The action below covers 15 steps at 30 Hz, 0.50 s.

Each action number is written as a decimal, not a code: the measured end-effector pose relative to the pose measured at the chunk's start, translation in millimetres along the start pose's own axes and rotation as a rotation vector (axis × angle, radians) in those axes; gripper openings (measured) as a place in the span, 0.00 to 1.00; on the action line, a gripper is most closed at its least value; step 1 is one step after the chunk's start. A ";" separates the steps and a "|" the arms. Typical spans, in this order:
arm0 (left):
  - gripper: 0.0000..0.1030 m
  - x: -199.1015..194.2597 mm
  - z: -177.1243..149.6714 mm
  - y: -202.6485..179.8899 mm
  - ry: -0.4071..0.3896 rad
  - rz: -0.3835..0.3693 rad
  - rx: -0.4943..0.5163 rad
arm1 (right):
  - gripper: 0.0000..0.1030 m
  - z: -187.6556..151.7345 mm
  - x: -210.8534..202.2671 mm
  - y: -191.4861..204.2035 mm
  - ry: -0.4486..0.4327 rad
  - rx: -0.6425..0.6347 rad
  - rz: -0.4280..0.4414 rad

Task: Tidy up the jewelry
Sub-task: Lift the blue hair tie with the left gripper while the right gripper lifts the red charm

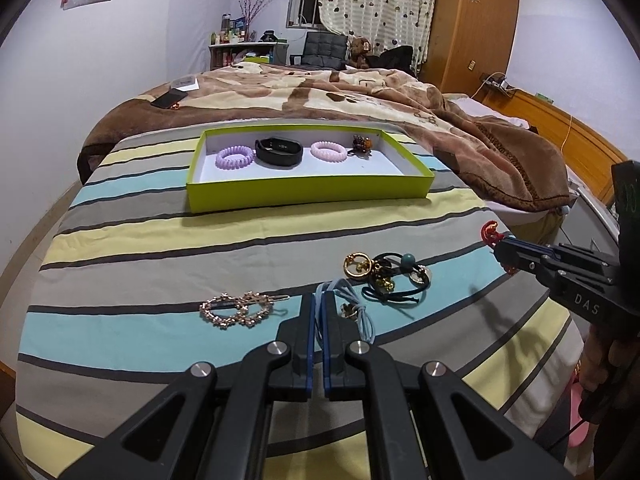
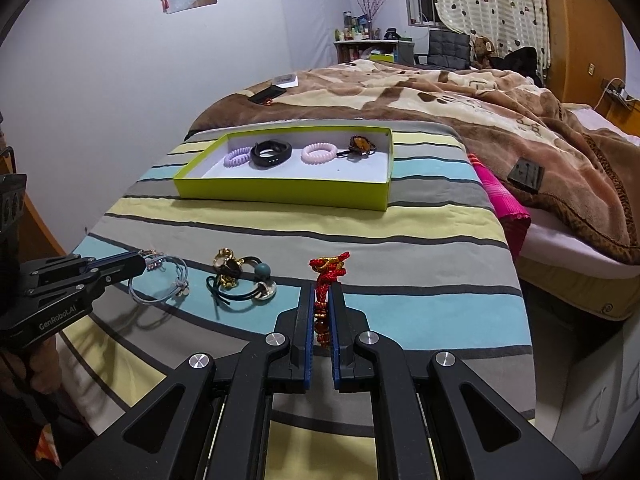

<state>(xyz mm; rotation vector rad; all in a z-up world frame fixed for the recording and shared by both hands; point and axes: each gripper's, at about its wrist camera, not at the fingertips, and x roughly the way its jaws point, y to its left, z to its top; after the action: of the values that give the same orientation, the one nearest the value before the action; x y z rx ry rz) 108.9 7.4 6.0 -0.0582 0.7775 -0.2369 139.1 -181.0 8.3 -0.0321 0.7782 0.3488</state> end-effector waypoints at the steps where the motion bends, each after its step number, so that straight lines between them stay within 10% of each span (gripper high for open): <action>1: 0.03 -1.0 0.6 0.9 -0.002 -0.002 -0.002 | 0.06 0.3 -0.1 0.0 0.000 0.000 0.001; 15: 0.03 -20.2 33.2 2.8 -0.078 -0.018 0.026 | 0.06 19.9 -2.5 4.8 -0.041 -0.015 0.011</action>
<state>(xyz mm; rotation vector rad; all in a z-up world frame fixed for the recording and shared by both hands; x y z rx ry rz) 118.8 13.7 43.1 -0.0492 0.6960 -0.2606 149.5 -174.0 24.7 -0.0349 0.7355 0.3643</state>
